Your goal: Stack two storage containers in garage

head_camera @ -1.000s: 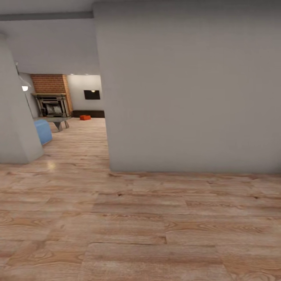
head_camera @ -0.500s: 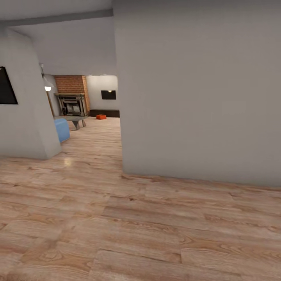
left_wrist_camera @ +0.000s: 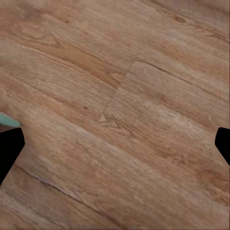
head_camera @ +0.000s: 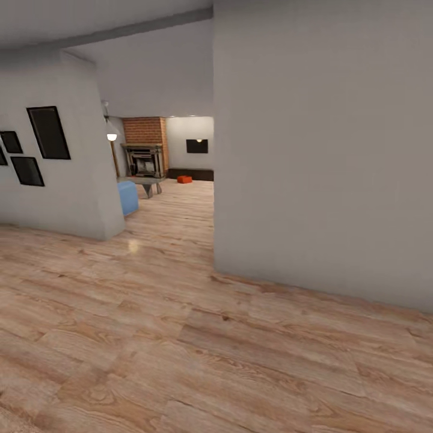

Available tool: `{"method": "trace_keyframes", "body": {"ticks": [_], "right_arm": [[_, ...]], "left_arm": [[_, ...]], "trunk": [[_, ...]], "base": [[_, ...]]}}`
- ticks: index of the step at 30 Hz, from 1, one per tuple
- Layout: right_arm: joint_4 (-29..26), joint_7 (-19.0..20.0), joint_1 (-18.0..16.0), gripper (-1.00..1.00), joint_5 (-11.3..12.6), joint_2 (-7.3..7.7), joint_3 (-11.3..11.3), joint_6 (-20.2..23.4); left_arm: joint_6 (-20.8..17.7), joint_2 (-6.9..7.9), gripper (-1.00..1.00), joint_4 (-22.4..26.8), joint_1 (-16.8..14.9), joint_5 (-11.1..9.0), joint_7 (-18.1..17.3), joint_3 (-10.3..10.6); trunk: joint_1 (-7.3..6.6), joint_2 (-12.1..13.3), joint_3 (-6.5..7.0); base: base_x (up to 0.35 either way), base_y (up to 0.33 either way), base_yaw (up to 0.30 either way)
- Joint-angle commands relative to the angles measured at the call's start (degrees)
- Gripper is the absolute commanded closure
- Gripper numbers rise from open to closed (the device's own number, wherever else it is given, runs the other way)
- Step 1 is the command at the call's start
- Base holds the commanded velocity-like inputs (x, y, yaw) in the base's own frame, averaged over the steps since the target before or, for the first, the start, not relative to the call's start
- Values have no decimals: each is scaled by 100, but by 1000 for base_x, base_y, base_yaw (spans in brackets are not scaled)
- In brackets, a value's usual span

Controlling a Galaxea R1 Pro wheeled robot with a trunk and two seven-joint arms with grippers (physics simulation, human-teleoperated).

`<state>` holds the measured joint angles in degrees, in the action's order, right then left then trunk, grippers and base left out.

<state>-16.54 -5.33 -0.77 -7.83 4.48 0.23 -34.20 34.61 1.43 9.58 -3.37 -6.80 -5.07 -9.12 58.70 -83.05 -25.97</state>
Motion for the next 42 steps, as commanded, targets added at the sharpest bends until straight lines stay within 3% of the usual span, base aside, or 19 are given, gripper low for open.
{"method": "trace_keyframes", "body": {"ticks": [1, 19, 31, 42], "right_arm": [[2, -56, -2, -100, -61, 1, 3, -8], [2, -50, -2, -100, -68, 1, 3, -8], [2, -50, -2, -100, -66, 1, 3, -8], [2, -38, -2, -100, -68, 1, 10, -8]], "left_arm": [[11, -4, -100, -8, -6, -59, -51, -11], [11, -18, -100, -6, -6, -52, -47, -2], [3, -16, -100, -6, -6, -51, -47, -2], [-357, -14, -100, 34, -6, -50, -29, -2]], "trunk": [[3, -3, -6], [3, -3, -6], [3, -3, -6], [3, -3, -6]], "base": [[325, 0, 296], [325, 0, 275], [325, 0, 22], [325, 0, 0]]}}
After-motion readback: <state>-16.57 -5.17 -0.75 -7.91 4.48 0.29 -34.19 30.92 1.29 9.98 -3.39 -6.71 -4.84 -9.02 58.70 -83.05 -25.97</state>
